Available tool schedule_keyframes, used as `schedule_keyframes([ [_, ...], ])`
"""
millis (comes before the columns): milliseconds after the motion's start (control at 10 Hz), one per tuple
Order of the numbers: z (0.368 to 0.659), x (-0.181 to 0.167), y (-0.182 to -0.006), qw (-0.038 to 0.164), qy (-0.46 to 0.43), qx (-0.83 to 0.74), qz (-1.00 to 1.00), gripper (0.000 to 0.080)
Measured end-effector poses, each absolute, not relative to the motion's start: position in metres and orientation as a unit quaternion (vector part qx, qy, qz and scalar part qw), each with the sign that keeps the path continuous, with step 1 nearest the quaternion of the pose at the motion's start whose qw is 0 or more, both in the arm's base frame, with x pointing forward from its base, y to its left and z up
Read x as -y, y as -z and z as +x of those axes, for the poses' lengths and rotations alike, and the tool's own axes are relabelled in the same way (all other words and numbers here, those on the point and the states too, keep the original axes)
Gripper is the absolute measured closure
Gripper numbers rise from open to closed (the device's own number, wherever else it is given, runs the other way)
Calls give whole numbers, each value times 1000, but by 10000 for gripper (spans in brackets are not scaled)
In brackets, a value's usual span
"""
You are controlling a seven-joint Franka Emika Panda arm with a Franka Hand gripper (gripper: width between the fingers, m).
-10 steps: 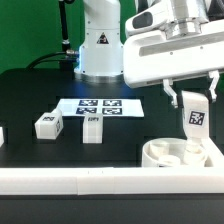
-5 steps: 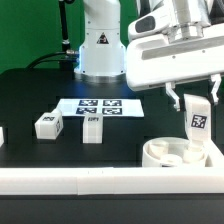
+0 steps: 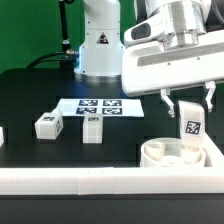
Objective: Assemble stool
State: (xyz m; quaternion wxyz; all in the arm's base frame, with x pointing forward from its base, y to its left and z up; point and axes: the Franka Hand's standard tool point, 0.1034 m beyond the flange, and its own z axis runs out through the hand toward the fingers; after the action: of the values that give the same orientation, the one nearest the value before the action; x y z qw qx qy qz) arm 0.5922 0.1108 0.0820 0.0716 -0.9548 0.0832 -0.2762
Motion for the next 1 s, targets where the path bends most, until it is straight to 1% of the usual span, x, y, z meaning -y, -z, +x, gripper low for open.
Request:
schedule_keyframes([
  [200, 592, -112, -82, 72, 275, -83, -955, 472],
  [300, 592, -111, -82, 71, 274, -82, -956, 365],
  [400, 594, -112, -83, 71, 273, -78, -956, 236],
  [500, 596, -116, -84, 72, 273, -76, -956, 236],
  [600, 597, -118, -88, 73, 273, -75, -956, 168],
  [700, 599, -119, -91, 74, 271, -72, -957, 155],
  [1000, 607, -117, -108, 74, 258, -63, -961, 151],
])
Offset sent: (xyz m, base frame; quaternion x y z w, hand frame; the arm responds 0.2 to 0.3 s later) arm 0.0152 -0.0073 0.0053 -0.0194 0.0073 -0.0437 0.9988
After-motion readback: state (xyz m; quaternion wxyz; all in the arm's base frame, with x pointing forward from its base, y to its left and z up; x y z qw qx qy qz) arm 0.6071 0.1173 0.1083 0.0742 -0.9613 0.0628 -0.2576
